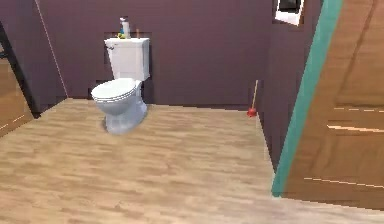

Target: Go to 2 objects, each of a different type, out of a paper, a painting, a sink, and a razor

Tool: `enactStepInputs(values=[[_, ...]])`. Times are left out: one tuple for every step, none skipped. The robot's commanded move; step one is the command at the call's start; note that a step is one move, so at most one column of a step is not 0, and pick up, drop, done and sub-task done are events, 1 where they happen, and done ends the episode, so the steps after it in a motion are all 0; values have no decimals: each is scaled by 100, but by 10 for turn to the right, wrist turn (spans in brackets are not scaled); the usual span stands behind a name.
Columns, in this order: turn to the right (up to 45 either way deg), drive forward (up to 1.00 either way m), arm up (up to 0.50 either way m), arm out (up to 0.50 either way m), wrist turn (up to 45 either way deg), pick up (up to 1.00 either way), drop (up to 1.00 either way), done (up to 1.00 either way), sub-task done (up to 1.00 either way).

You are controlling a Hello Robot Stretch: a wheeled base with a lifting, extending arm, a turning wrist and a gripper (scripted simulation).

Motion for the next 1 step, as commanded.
enactStepInputs(values=[[0, 15, 0, 0, 0, 0, 0, 0, 0]])
